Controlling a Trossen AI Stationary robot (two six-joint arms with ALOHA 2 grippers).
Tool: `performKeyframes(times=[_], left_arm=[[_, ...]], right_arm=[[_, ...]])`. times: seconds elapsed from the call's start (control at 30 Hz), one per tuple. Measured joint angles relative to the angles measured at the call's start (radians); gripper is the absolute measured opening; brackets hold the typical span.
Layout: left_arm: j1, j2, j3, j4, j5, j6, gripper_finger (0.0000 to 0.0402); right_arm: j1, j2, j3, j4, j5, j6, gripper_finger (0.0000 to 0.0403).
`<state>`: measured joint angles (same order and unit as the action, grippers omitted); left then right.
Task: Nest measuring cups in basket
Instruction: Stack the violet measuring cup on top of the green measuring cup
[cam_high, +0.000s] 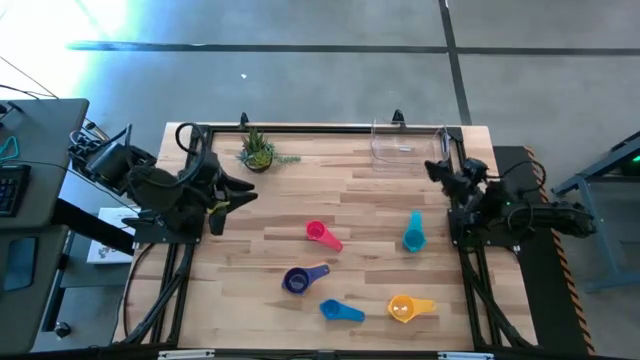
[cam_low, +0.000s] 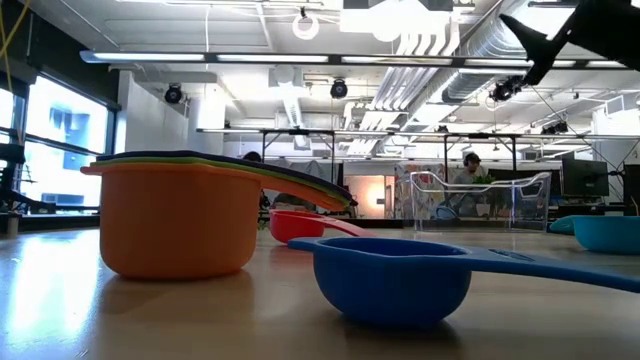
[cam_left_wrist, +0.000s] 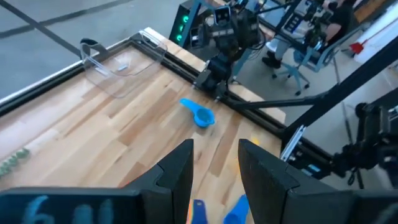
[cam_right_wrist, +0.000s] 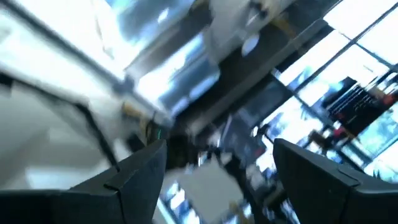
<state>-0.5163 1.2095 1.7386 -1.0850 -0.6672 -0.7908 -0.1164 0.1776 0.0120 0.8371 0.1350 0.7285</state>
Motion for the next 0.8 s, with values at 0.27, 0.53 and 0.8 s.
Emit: performKeyframes(times=[0.27, 0.53, 0.8], left_arm=[[0.000, -0.036, 0.001, -0.066, -0.014, 0.050, 0.0115], [0.000, -0.093, 0.000, -0.154, -0.082, 0.027, 0.0115], [0.000, -0.124, 0.000, -0.199, -0.084, 0.025, 0.0115]], right_arm=[[0.002, 0.074, 0.226, -0.162, -0.092, -0.049, 0.0286], [0.103, 0.429, 0.699, -0.876, -0.189, -0.100, 0.0286], [0.316, 0.852, 1.010, -1.216, -0.193, -0.074, 0.0286]])
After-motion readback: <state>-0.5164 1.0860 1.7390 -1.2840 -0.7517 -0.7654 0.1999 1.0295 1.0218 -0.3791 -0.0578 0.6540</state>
